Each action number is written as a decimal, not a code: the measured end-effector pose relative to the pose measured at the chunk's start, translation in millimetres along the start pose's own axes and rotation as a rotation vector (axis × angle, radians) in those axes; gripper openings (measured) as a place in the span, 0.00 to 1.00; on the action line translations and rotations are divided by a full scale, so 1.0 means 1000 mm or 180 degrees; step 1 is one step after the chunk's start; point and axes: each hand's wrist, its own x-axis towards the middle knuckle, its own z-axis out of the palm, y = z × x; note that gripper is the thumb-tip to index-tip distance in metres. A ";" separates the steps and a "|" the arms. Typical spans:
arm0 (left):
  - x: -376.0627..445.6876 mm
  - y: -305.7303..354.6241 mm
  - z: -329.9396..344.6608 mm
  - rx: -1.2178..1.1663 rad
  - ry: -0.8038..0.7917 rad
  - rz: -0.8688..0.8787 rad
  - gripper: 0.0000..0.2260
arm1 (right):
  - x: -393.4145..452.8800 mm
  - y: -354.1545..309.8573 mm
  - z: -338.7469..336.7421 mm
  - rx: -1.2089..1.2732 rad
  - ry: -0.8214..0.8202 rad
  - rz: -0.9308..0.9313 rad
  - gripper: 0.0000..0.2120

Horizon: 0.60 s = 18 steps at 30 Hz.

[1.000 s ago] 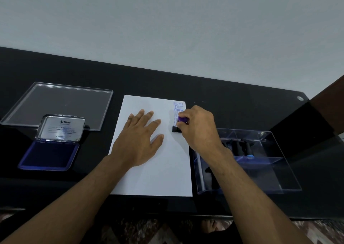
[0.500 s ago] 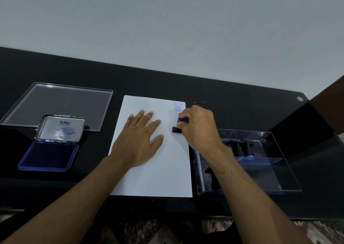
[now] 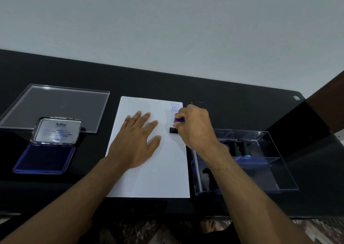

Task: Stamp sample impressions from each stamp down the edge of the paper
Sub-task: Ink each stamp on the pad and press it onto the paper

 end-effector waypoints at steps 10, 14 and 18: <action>0.000 0.000 0.000 0.0011 0.0001 0.0003 0.35 | -0.002 -0.001 -0.001 -0.0061 -0.0069 -0.0031 0.11; -0.001 0.001 -0.001 0.0033 -0.0015 -0.0014 0.36 | -0.002 -0.001 -0.001 -0.0063 -0.0048 -0.0047 0.10; -0.001 0.000 -0.001 0.0014 -0.0012 -0.0013 0.36 | 0.000 -0.002 -0.002 -0.0060 -0.0118 0.0006 0.10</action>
